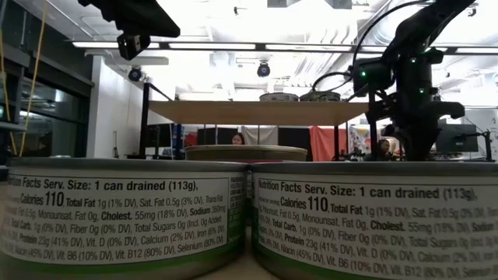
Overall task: Stack canned seafood by type on shelf
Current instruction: Stack the green tuna can on top of the green tuna can on the shelf
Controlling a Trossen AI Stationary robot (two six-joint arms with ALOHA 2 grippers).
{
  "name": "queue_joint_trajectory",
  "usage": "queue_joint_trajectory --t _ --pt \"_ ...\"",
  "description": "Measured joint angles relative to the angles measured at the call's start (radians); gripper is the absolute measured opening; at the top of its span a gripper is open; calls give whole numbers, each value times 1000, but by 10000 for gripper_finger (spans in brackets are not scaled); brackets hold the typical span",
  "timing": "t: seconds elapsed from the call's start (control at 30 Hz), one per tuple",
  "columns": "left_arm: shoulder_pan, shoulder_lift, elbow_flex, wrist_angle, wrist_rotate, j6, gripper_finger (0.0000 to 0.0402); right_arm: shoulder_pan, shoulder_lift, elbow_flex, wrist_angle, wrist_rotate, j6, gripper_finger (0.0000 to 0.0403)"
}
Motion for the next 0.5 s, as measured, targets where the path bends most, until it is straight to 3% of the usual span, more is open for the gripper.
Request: queue_joint_trajectory --t 0.5 --pt "0 0 0 -44 21 0 0 160 0 1 1 -10 -3 0"
